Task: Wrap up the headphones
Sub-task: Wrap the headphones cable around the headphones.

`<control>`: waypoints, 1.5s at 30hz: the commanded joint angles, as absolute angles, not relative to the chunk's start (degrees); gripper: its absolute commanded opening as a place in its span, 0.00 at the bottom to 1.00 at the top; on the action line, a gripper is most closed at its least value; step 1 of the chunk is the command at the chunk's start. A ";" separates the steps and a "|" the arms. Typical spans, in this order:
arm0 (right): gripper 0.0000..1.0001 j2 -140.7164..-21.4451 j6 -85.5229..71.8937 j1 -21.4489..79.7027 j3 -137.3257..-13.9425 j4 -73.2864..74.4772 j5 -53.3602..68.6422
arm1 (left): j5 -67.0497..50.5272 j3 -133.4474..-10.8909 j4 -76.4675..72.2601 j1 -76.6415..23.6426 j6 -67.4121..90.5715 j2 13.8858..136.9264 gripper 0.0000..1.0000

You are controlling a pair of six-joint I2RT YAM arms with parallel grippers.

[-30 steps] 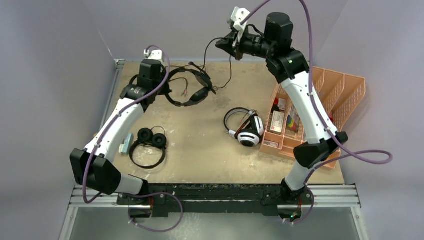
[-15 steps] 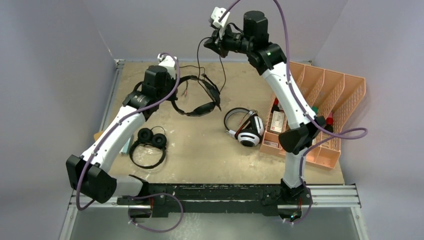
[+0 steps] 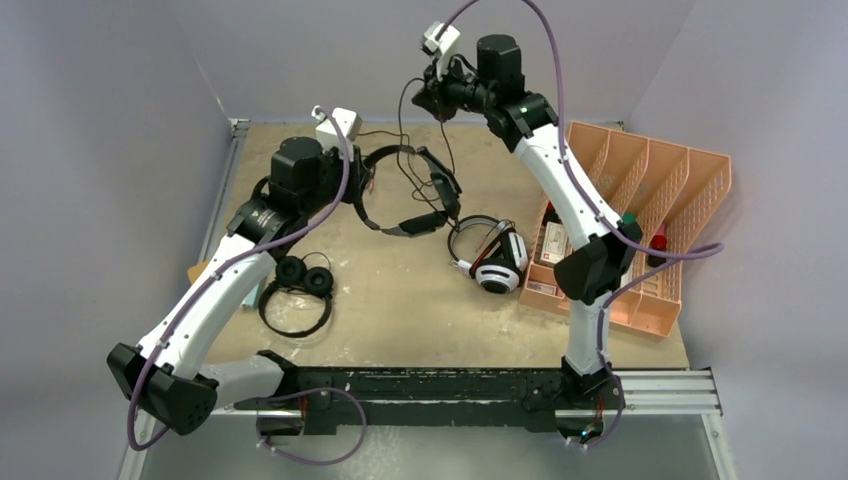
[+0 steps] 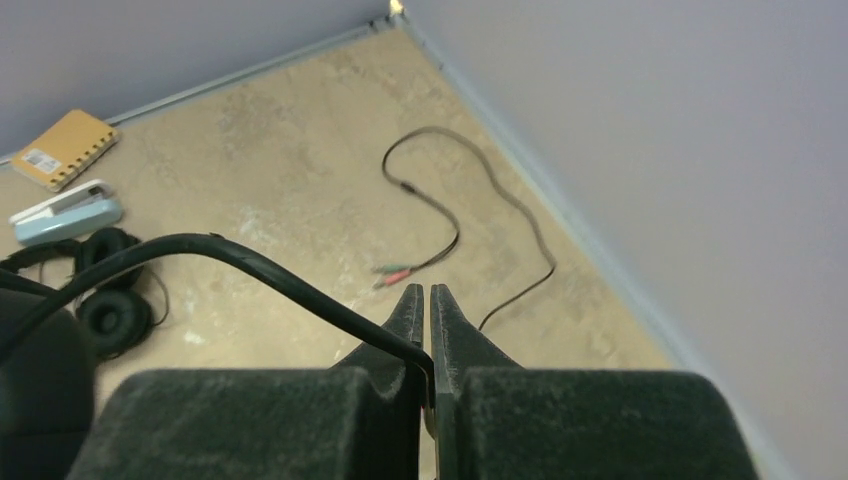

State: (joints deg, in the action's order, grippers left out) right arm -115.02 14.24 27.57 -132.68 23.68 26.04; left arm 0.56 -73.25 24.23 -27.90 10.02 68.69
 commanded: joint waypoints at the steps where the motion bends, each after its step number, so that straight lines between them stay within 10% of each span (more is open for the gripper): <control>1: 0.00 -109.62 3.17 24.12 -125.15 15.26 28.27 | -0.19 -74.97 18.48 -27.95 16.48 66.54 0.00; 17: 0.08 -105.78 -15.02 21.71 -104.37 -6.59 37.44 | 5.01 -82.41 15.77 -27.95 33.57 65.96 0.00; 32: 0.67 -110.18 -31.53 21.71 -91.14 -33.03 41.04 | 15.49 -94.47 18.75 -27.86 42.47 69.90 0.00; 45: 0.85 -112.77 -27.58 21.62 -88.49 -31.37 41.37 | 16.02 -98.42 19.07 -27.86 42.84 71.18 0.00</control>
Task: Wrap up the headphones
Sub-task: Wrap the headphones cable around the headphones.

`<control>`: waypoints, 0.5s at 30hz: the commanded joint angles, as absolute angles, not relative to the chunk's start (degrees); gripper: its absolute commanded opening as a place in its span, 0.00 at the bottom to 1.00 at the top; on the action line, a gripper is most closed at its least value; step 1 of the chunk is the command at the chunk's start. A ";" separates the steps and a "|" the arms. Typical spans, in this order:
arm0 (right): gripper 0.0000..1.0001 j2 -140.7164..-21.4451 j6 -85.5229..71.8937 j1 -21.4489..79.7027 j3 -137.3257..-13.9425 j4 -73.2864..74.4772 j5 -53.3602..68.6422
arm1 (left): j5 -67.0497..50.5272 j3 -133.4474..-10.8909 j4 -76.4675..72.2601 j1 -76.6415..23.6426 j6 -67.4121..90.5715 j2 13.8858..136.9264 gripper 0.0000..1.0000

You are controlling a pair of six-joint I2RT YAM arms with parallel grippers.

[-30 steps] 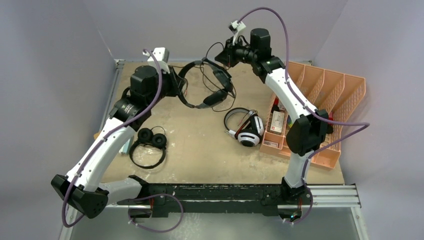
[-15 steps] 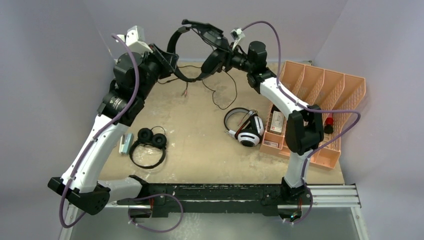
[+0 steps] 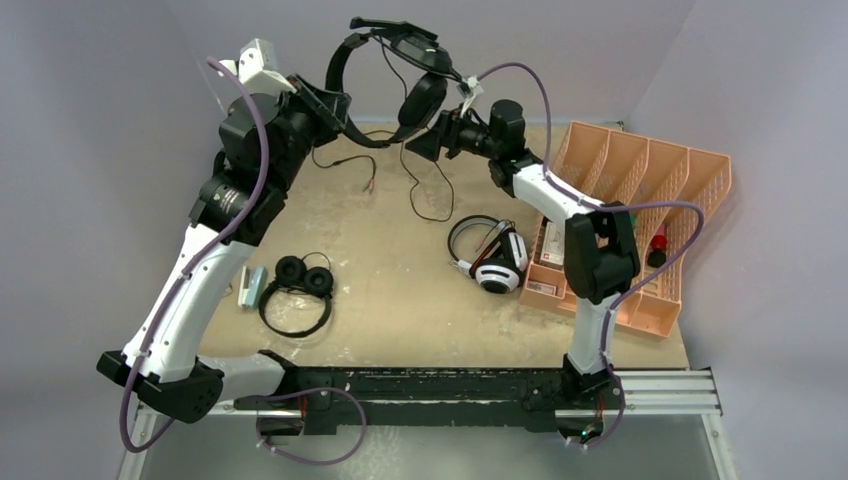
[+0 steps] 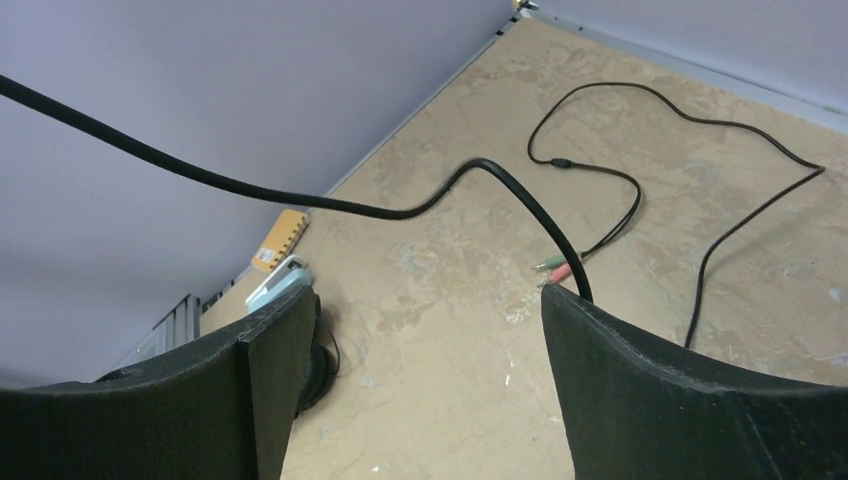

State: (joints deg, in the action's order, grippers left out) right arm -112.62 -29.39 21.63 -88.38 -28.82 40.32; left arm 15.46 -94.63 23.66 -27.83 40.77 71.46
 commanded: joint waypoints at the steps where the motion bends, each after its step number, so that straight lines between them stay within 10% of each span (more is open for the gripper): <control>1: 0.85 -113.03 -27.33 21.62 -88.50 -31.07 41.25 | 15.93 -98.47 19.06 -27.84 42.83 71.19 0.00; 15: 0.94 -102.50 -20.29 18.55 -79.74 -23.14 42.02 | 19.04 -99.03 18.22 -27.86 43.63 72.17 0.00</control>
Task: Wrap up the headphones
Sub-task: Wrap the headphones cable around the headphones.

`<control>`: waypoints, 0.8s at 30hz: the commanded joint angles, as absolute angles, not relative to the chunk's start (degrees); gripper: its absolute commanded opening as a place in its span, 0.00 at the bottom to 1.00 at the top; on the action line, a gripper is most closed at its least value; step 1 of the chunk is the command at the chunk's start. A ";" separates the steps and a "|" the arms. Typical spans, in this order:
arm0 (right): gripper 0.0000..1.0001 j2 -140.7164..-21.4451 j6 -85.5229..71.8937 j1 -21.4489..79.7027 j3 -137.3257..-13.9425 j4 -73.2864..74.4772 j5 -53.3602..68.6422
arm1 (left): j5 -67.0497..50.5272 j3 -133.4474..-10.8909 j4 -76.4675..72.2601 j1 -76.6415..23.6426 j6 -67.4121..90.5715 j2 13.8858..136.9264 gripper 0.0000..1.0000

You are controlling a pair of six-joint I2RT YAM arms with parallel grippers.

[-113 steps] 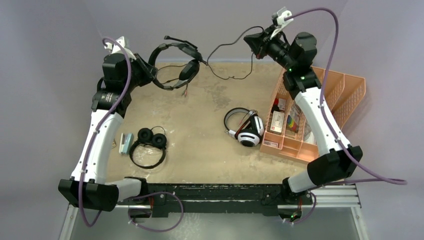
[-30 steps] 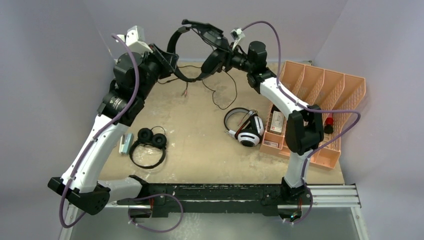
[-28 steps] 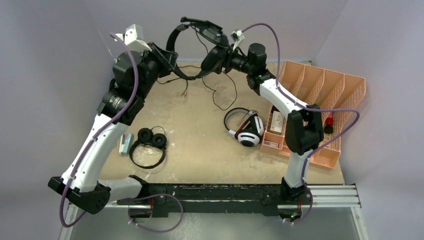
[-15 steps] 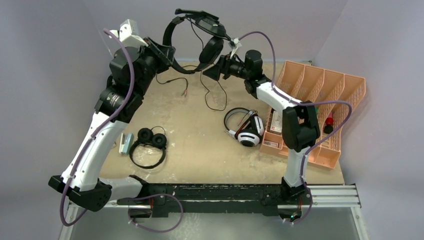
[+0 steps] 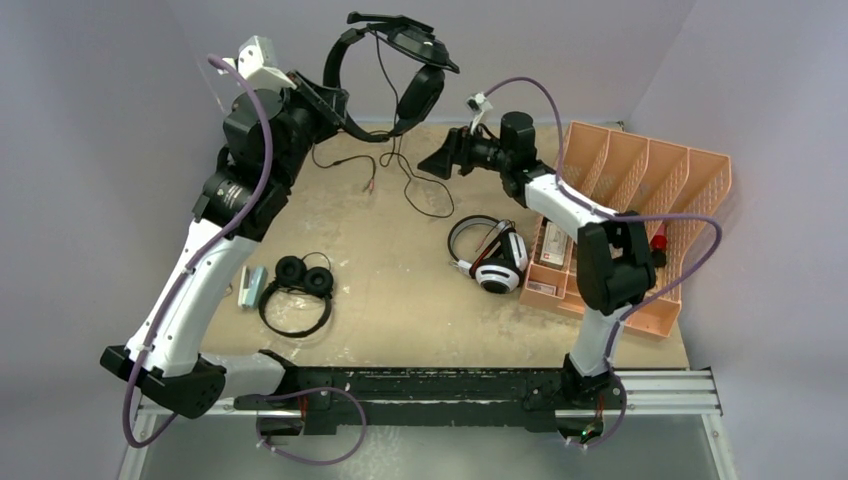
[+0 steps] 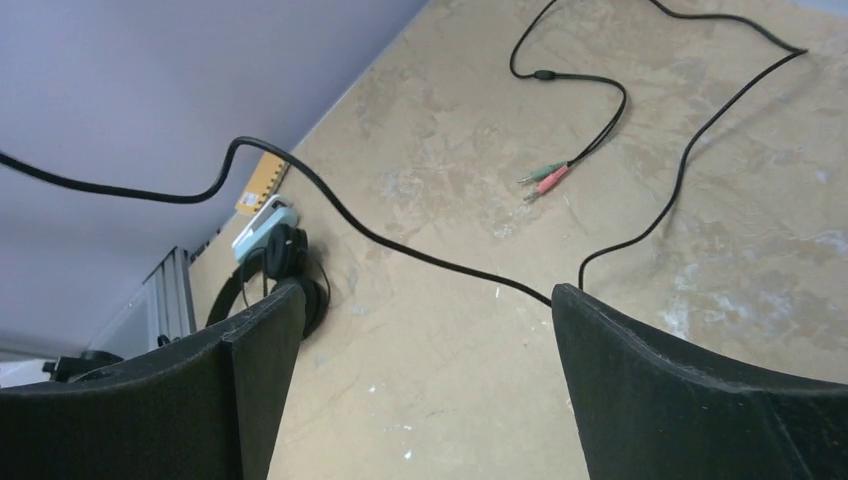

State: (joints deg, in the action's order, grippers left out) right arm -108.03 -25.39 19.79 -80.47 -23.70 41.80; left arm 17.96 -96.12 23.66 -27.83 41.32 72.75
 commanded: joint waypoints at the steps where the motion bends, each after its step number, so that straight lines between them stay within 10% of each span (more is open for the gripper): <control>1: 0.95 -103.20 -19.83 18.12 -80.41 -23.05 42.96 | 18.93 -99.17 18.17 -27.86 43.92 72.16 0.00; 24: 0.97 -123.44 -15.71 21.51 -84.19 -56.59 46.06 | 15.93 -106.42 21.08 -27.82 44.10 74.72 0.00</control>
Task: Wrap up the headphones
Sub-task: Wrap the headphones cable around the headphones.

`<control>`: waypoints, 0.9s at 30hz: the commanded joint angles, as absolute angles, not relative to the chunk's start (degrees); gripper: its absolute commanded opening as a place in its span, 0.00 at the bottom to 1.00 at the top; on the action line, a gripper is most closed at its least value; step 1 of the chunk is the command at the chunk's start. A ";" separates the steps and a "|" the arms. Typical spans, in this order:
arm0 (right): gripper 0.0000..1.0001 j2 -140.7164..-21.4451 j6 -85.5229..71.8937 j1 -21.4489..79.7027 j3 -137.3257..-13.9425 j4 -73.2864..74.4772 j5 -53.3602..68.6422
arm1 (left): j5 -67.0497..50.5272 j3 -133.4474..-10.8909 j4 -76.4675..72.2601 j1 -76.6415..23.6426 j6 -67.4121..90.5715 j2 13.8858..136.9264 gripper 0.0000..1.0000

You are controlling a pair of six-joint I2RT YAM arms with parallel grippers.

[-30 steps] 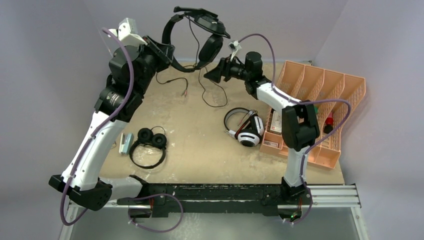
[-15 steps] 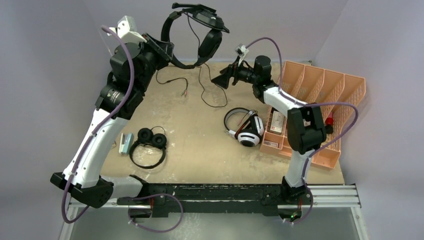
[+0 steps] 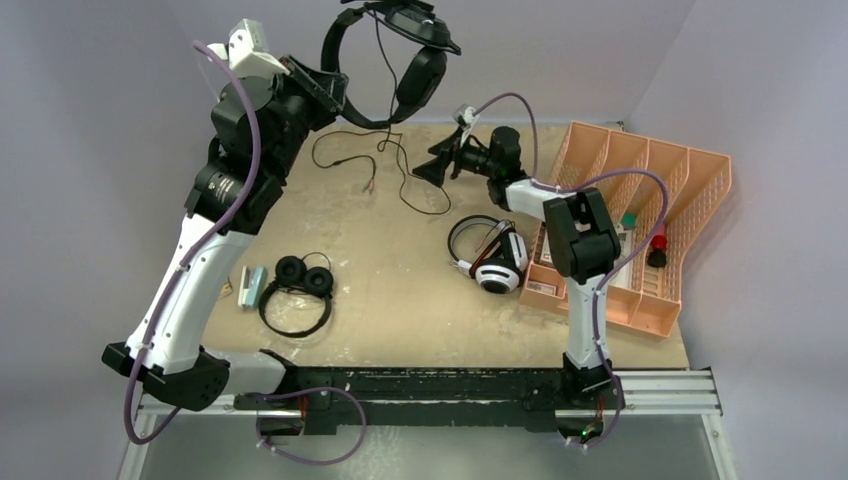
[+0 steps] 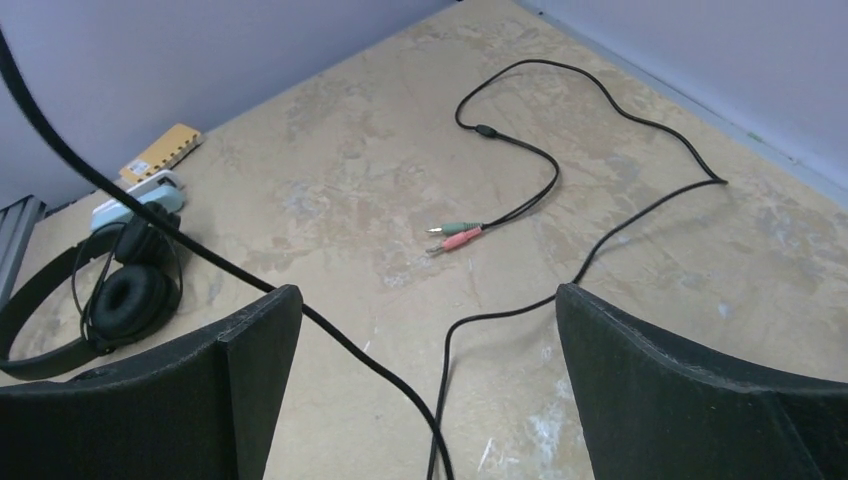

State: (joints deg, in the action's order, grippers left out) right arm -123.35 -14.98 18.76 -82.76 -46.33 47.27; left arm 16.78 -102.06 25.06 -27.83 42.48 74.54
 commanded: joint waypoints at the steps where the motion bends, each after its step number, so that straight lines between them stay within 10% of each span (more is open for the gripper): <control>1: 0.97 -123.96 -16.66 21.98 -83.77 -58.67 45.89 | 15.91 -106.66 21.20 -27.86 44.04 74.93 0.00; 27: 0.62 -132.36 -25.29 23.48 -86.08 -75.47 43.27 | 16.43 -111.00 23.90 -27.86 43.16 76.55 0.00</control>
